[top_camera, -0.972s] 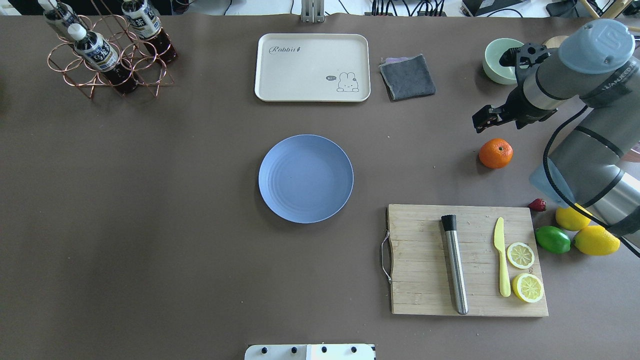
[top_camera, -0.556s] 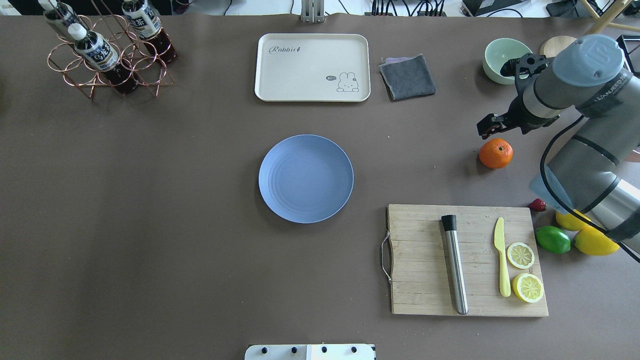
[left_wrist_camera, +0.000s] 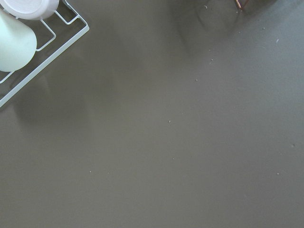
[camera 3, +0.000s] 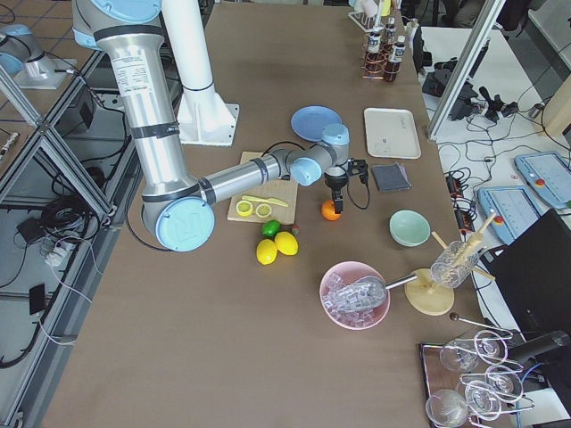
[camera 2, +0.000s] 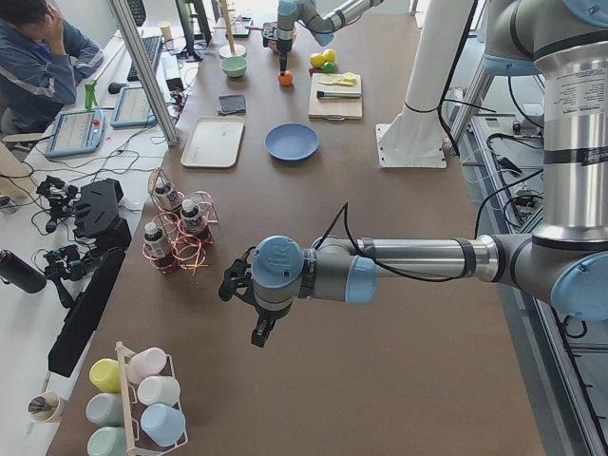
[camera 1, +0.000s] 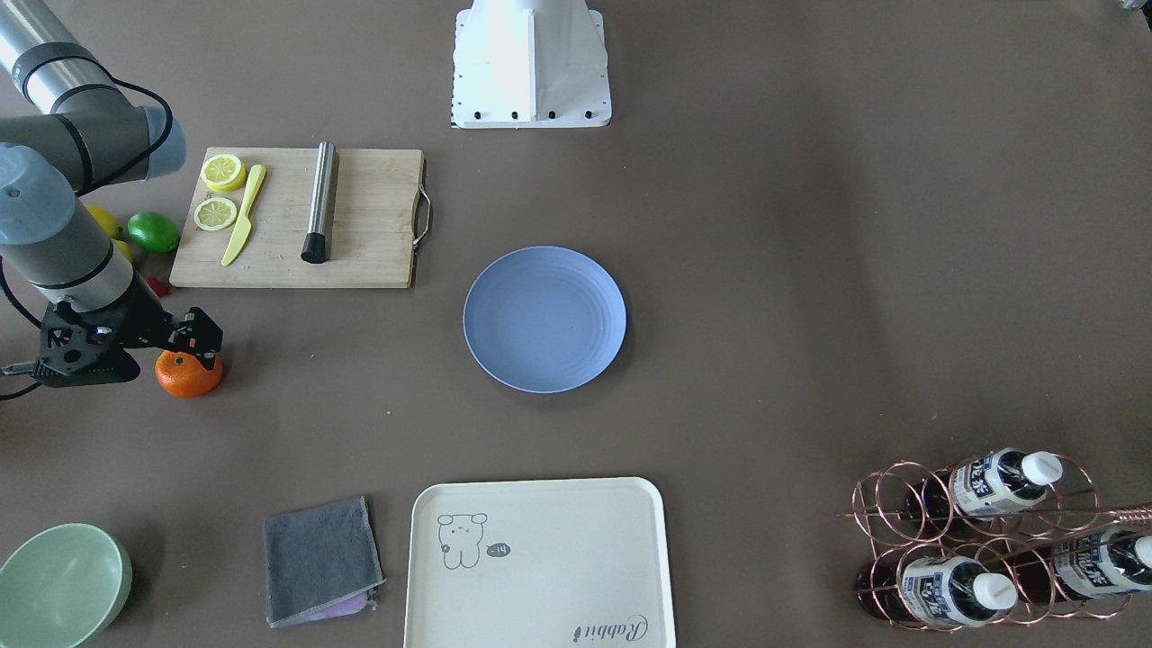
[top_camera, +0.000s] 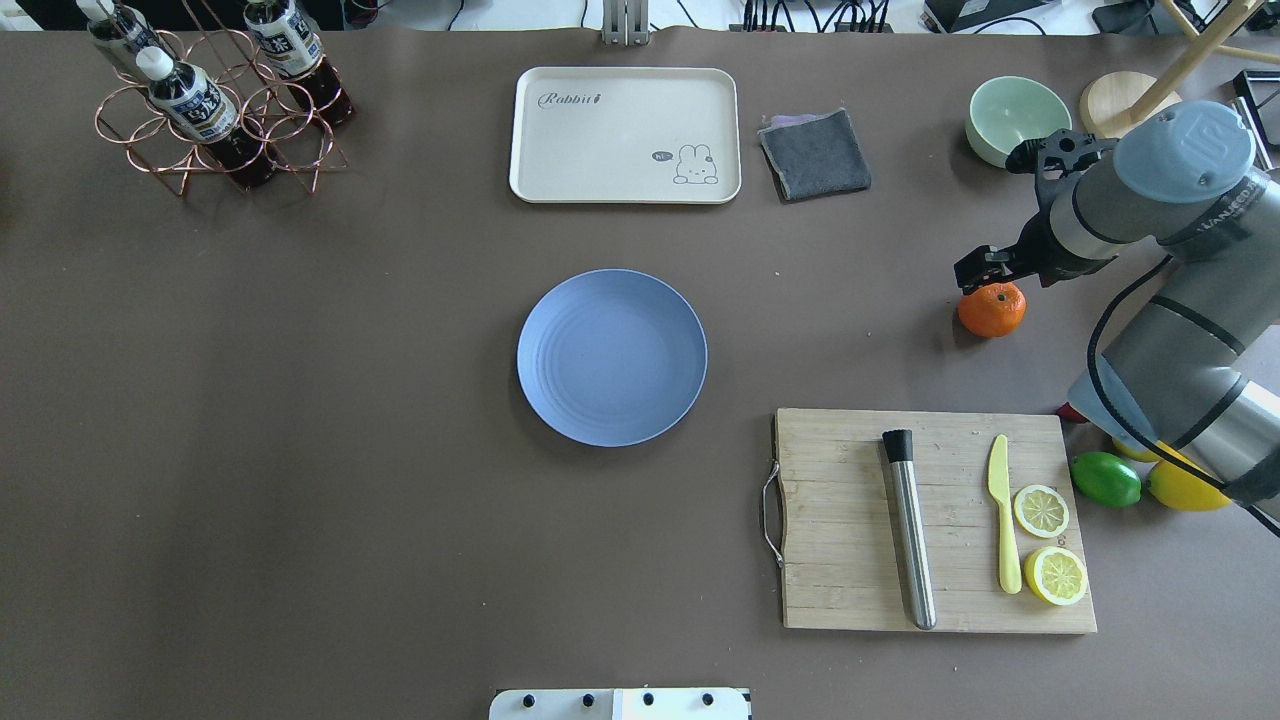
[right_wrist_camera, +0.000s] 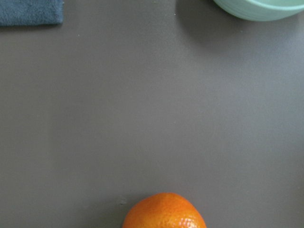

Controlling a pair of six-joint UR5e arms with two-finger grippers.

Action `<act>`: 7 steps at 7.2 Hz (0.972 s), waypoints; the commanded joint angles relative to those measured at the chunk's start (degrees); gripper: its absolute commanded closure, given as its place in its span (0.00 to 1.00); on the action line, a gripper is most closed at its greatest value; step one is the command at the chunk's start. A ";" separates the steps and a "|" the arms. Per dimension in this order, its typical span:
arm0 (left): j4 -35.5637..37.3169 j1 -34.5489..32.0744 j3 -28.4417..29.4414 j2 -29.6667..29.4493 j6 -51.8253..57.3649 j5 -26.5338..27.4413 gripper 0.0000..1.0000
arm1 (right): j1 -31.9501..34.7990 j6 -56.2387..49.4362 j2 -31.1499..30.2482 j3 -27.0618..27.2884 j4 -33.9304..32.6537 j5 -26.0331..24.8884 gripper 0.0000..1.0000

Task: Pick orange to plate
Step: 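Lower the right gripper and close it around the orange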

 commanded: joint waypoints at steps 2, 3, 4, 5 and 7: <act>-0.03 0.01 -0.03 0.12 0.00 -0.11 0.02 | -1.40 1.16 -0.25 -3.48 4.70 -0.32 0.01; -0.11 0.01 -0.03 0.12 0.00 -0.20 0.02 | -1.58 1.42 -0.16 -4.46 6.30 -0.32 0.01; -0.20 0.01 0.06 0.12 0.00 -0.20 0.02 | -1.58 1.51 -0.16 -4.38 6.31 -0.23 0.02; -0.20 0.01 0.15 0.03 0.00 -0.29 0.02 | -1.93 1.42 -0.16 -4.47 6.40 -0.32 0.03; -0.20 0.01 0.24 0.03 0.00 -0.46 0.02 | -2.54 1.42 -0.25 -4.56 6.49 -0.58 0.08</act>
